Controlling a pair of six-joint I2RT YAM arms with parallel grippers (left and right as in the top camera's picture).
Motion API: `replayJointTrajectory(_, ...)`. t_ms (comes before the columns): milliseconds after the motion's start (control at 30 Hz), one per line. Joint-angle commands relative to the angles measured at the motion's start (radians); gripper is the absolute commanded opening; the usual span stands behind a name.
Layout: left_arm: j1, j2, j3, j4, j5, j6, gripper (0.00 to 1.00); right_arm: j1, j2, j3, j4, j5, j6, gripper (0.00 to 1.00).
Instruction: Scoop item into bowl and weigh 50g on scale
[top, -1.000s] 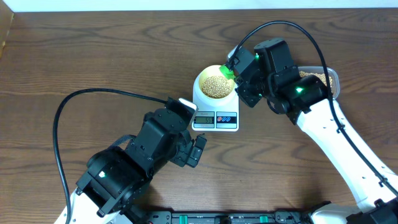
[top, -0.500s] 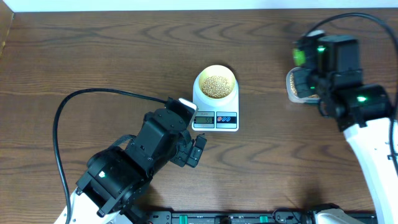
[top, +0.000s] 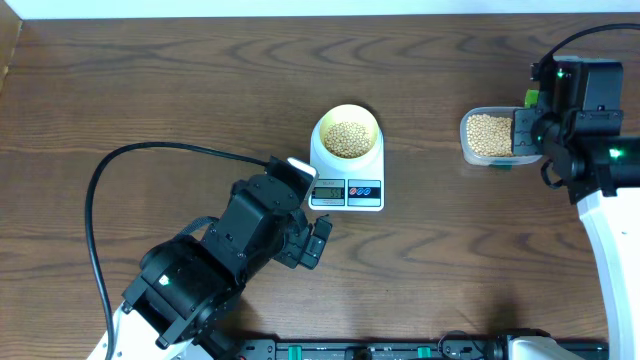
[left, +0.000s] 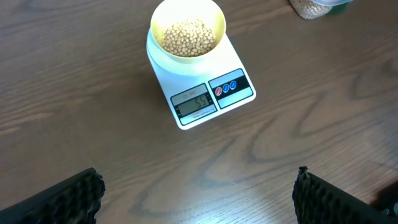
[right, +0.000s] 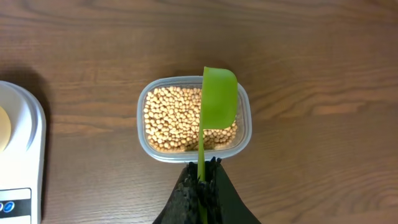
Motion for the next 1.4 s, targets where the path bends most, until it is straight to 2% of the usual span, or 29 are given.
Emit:
replayJointTrajectory(0, -0.001, -0.001, 0.02, -0.003, 0.006, -0.006, 0.99, -0.003, 0.018, 0.017, 0.008, 0.008, 0.056, 0.01)
replayJointTrajectory(400, -0.001, -0.001, 0.02, -0.003, 0.006, -0.006, 0.99, 0.009, 0.104, 0.017, 0.309, -0.041, 0.091, 0.01)
replayJointTrajectory(533, -0.001, -0.001, 0.02, -0.003, 0.006, -0.006, 0.99, 0.033, 0.146, 0.017, 0.405, -0.04, 0.261, 0.01)
replayJointTrajectory(700, -0.001, -0.001, 0.02, -0.003, 0.006, -0.006, 0.99, 0.047, 0.194, 0.017, 0.491, -0.081, 0.581, 0.01)
replayJointTrajectory(900, -0.001, -0.001, 0.02, -0.003, 0.006, -0.006, 0.99, 0.064, 0.254, 0.017, 0.637, -0.267, 0.708, 0.01)
replayJointTrajectory(1033, -0.001, -0.001, 0.02, -0.003, 0.006, -0.006, 0.99, 0.093, 0.299, 0.017, 0.653, -0.304, 0.709, 0.01)
replayJointTrajectory(1133, -0.001, -0.001, 0.02, -0.003, 0.006, -0.006, 0.99, 0.131, 0.353, 0.018, 0.653, -0.355, 0.644, 0.02)
replayJointTrajectory(1367, -0.001, -0.001, 0.02, -0.003, 0.006, -0.006, 0.99, 0.17, 0.376, 0.018, 0.525, -0.514, 0.351, 0.02)
